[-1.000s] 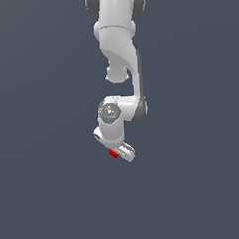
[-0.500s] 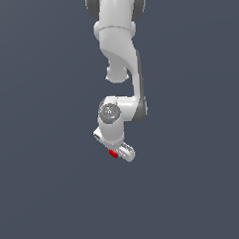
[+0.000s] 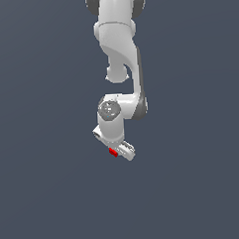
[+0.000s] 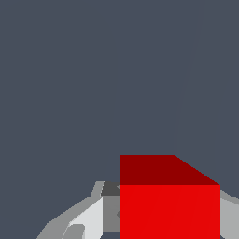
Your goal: Pick up the red cube and move it to a goal position.
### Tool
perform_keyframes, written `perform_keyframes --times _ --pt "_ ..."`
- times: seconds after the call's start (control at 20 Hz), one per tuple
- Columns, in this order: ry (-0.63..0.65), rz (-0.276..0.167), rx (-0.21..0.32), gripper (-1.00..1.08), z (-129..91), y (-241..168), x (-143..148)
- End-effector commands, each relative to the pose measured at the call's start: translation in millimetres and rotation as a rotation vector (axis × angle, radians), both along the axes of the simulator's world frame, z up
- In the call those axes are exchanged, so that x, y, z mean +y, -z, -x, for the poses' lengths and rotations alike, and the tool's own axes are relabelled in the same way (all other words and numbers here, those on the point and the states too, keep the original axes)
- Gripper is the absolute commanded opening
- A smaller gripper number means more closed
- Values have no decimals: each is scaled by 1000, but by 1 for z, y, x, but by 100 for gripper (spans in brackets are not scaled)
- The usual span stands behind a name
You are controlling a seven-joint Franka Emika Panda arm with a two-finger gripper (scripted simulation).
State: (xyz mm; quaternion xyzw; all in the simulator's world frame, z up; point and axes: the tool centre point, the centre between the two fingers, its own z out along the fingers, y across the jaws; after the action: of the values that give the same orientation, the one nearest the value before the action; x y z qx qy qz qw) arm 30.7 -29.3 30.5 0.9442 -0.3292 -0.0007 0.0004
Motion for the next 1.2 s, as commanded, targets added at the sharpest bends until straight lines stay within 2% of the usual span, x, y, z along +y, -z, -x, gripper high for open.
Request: perform_keyframes --times 0.0,0.45,1.15 --pt "0 0 -2 -100 1 -10 0" --pt "1 -1 -2 -100 15 -74 0" --pt "2 0 -1 -100 46 -235 0"
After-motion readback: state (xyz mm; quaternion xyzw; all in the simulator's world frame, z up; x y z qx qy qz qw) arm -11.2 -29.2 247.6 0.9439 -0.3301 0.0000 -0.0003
